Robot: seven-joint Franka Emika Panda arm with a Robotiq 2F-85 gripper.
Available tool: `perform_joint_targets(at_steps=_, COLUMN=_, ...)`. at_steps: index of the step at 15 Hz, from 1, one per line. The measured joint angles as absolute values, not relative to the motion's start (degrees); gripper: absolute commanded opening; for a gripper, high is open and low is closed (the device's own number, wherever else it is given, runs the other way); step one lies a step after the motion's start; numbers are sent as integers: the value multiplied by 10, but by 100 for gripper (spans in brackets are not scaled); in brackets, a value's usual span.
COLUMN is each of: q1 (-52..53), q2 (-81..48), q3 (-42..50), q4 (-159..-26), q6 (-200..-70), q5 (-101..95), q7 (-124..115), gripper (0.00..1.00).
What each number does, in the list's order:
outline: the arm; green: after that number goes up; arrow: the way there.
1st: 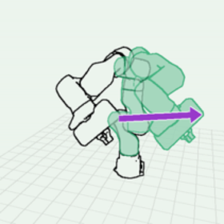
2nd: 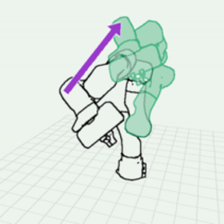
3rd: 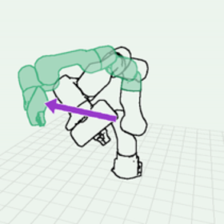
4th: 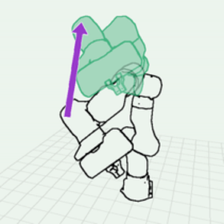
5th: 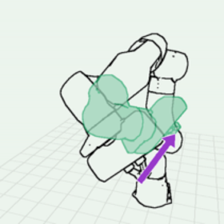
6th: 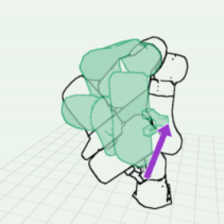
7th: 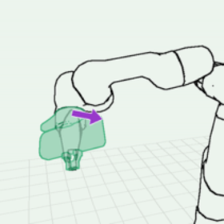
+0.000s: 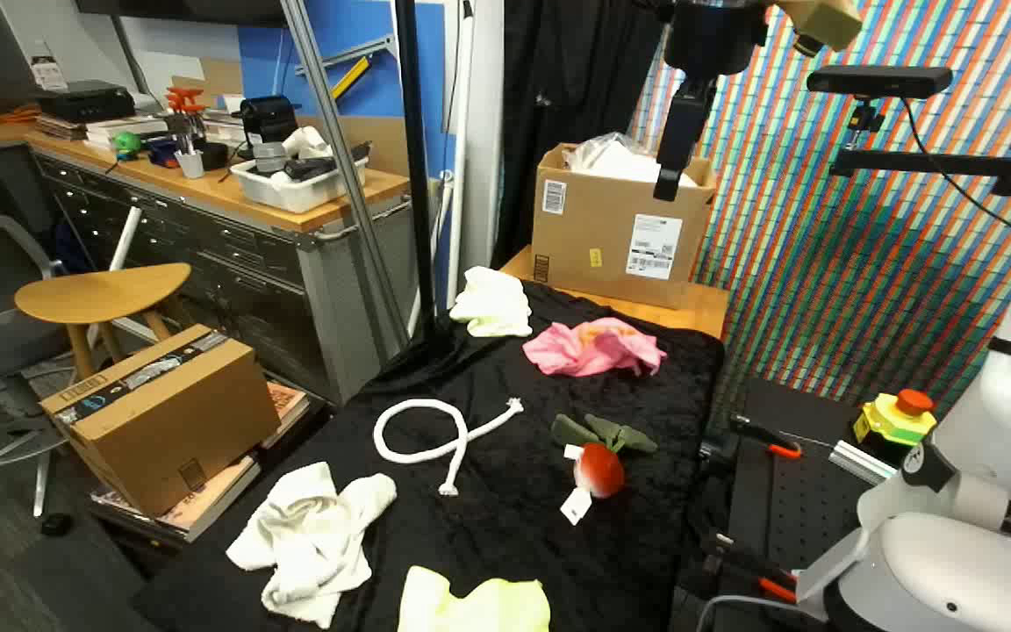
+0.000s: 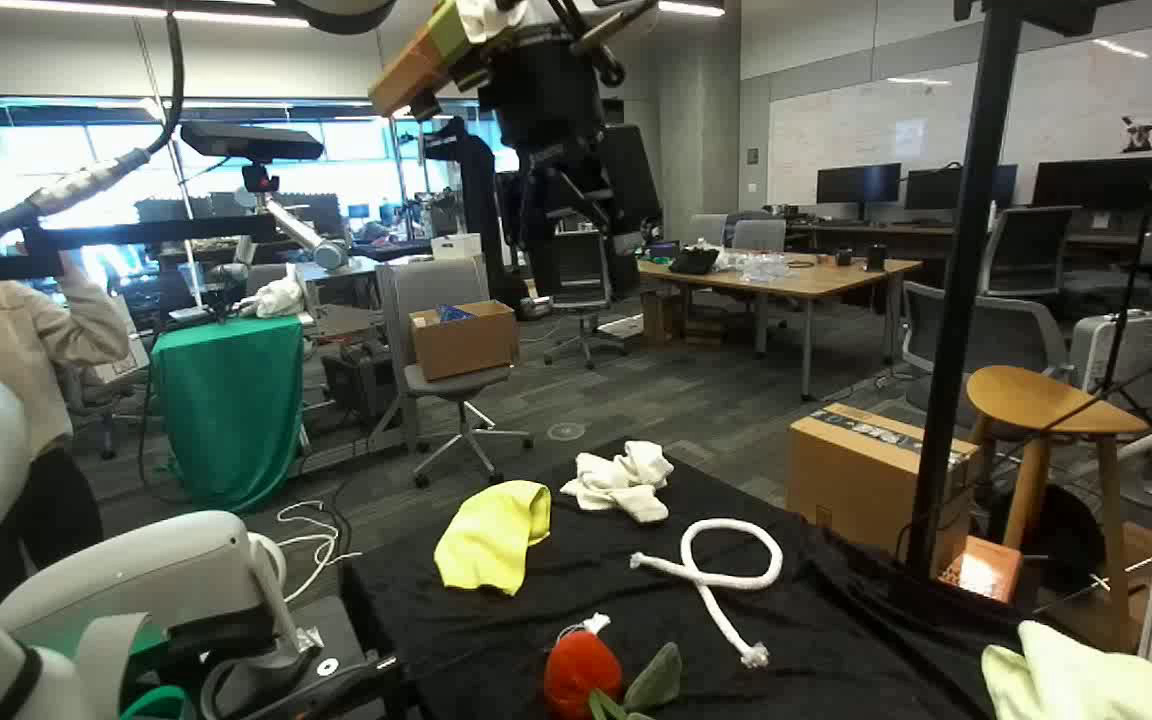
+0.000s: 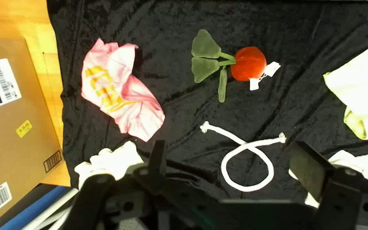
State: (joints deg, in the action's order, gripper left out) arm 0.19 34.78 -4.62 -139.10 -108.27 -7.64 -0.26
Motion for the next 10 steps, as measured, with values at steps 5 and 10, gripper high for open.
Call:
perform_joint_targets(at_steps=5, q1=2, q2=348, q3=-46, q4=-1387, q6=-1083, q5=-76, q7=-3, gripper=100)
perform_joint_targets(at_steps=10, q1=2, q2=317, q3=-42, q4=-1370, q6=-1096, q5=-77, q7=-5, gripper=100)
